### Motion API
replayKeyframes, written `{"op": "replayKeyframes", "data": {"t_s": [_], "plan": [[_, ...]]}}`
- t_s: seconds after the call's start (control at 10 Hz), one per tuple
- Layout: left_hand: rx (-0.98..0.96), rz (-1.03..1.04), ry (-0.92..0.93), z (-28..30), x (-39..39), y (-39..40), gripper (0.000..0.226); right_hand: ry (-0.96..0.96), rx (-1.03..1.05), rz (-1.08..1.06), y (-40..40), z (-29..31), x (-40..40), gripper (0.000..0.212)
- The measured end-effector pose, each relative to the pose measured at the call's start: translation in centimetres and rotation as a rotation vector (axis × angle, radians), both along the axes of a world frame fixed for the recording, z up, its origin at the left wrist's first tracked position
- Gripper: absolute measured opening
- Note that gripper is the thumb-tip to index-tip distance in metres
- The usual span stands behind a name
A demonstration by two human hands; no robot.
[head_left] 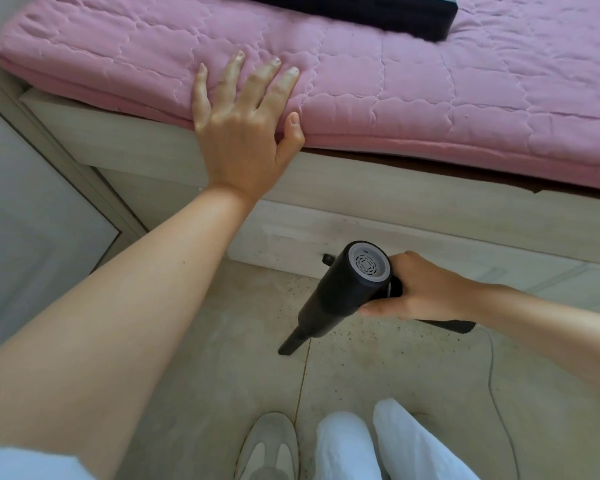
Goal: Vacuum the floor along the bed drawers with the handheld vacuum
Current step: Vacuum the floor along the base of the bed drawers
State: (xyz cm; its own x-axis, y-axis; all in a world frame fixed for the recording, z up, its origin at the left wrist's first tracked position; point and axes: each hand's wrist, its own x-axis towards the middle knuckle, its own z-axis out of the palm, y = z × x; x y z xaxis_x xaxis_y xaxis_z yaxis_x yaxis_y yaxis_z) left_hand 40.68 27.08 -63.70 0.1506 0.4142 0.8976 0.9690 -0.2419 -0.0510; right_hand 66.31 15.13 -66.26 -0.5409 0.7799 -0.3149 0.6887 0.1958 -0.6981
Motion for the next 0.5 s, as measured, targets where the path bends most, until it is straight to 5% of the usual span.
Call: {"op": "replayKeyframes", "data": {"t_s": [0.5], "plan": [[-0.008,0.007,0.002,0.03,0.08,-0.12,0.042,0.022,0.088,-0.094,-0.13,-0.56,-0.59,0.031]]}}
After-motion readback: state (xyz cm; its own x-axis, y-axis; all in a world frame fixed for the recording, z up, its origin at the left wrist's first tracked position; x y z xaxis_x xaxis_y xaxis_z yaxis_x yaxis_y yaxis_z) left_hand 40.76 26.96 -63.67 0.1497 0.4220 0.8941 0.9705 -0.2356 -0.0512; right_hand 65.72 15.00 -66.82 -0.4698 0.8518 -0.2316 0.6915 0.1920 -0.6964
